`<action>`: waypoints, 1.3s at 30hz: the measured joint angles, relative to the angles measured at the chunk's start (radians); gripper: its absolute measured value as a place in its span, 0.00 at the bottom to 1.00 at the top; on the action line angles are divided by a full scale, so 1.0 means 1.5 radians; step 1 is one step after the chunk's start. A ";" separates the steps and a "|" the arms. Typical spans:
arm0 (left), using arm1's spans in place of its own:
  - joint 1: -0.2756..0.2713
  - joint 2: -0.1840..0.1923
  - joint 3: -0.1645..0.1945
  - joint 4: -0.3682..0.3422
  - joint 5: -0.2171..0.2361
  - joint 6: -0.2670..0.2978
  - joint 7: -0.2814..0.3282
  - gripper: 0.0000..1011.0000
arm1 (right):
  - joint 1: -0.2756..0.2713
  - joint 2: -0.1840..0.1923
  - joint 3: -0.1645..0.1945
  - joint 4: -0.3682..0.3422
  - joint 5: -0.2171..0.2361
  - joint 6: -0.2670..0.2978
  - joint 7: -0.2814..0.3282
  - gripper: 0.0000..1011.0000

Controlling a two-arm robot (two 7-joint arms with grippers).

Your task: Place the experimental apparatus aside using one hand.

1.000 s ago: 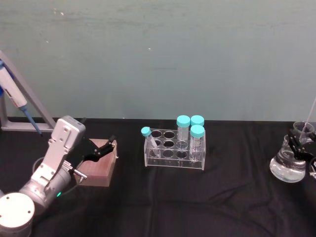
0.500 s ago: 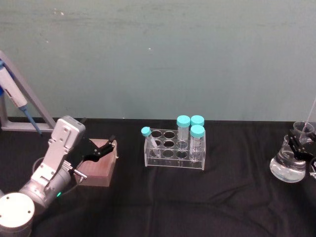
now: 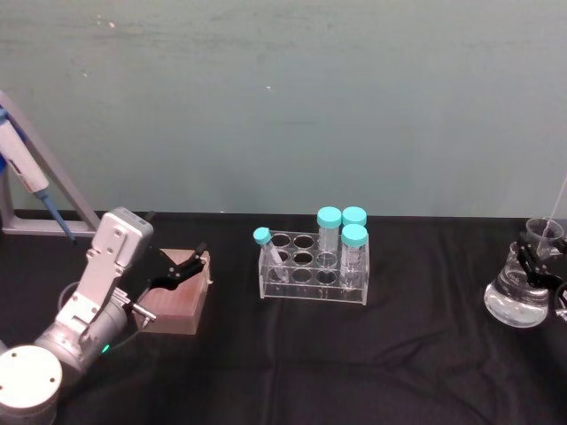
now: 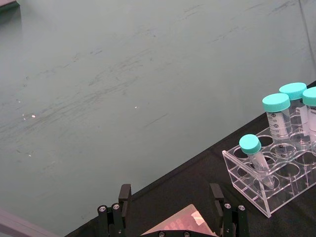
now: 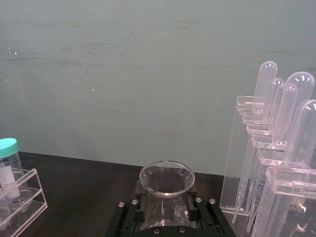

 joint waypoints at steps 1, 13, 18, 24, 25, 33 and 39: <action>0.000 0.000 0.000 0.000 0.000 0.000 0.000 0.99 | 0.000 0.000 0.000 0.000 0.000 0.000 0.000 0.46; 0.000 0.000 0.000 0.000 0.000 0.000 0.000 0.99 | 0.000 0.000 0.000 0.000 0.000 0.000 0.000 0.79; 0.000 0.000 0.000 0.000 0.000 0.000 0.000 0.99 | 0.000 0.000 0.000 0.000 0.000 0.000 0.000 0.96; 0.000 0.000 0.000 0.000 0.000 0.000 0.000 0.99 | 0.000 0.000 0.000 0.000 0.000 0.000 0.000 0.99; 0.000 0.000 0.000 0.000 0.000 0.000 0.000 0.99 | 0.000 0.000 0.000 0.000 0.000 0.000 0.000 0.99; 0.000 0.000 0.000 0.000 0.000 0.000 0.000 0.99 | 0.000 0.001 -0.002 -0.001 -0.001 -0.001 0.000 0.99; 0.000 0.000 0.000 0.000 0.000 0.000 0.000 0.99 | -0.001 0.005 -0.007 -0.008 -0.007 -0.009 0.004 0.99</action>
